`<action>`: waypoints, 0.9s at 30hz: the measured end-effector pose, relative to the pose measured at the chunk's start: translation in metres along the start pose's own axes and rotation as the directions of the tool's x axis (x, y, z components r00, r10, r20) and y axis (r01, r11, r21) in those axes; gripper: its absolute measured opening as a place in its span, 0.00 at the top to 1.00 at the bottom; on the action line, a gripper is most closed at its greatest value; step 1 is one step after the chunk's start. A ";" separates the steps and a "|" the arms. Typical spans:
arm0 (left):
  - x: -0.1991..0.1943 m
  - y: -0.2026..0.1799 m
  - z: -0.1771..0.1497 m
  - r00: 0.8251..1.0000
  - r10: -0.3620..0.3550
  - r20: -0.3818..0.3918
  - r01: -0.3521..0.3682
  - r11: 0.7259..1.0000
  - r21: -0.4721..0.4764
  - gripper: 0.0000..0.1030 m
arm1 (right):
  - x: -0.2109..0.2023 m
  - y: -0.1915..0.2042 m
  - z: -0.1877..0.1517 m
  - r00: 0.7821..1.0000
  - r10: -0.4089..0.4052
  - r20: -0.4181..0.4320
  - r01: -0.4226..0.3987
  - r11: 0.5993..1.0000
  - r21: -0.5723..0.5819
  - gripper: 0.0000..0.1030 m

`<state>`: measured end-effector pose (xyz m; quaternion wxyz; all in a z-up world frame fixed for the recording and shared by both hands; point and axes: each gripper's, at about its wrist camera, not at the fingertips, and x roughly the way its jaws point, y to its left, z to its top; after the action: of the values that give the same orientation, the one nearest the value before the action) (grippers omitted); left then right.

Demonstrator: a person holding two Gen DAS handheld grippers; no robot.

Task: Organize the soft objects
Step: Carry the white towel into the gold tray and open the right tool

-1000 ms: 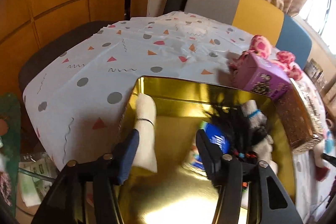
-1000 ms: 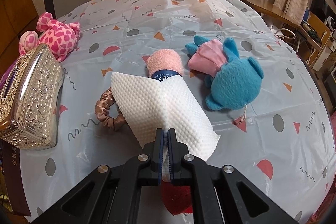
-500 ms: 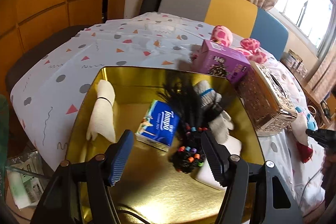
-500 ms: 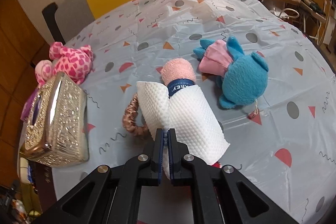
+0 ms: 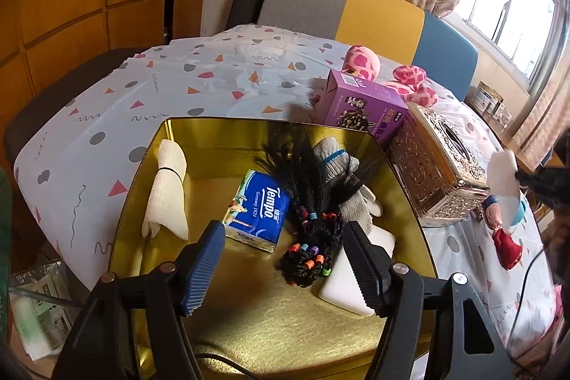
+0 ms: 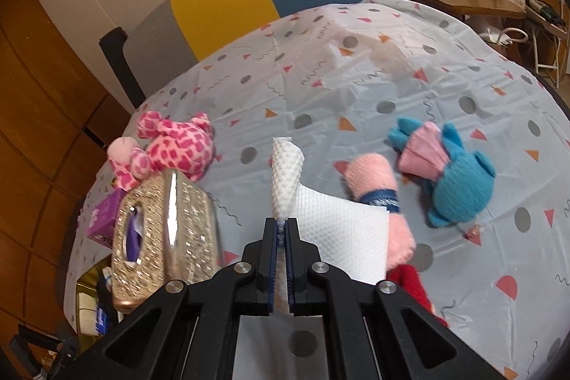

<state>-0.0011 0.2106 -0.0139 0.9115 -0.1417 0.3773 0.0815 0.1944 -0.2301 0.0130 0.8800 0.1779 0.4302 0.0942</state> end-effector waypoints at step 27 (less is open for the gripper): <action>-0.022 0.026 -0.014 0.999 0.039 0.015 -0.038 0.999 -0.026 0.32 | 0.024 0.273 -0.067 0.932 0.300 -0.205 -0.363 0.785 -0.503 0.97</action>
<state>-0.0320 0.2301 -0.0129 0.9107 -0.1456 0.3720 0.1051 0.1525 0.0438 0.0654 0.8381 -0.0060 0.3984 0.3726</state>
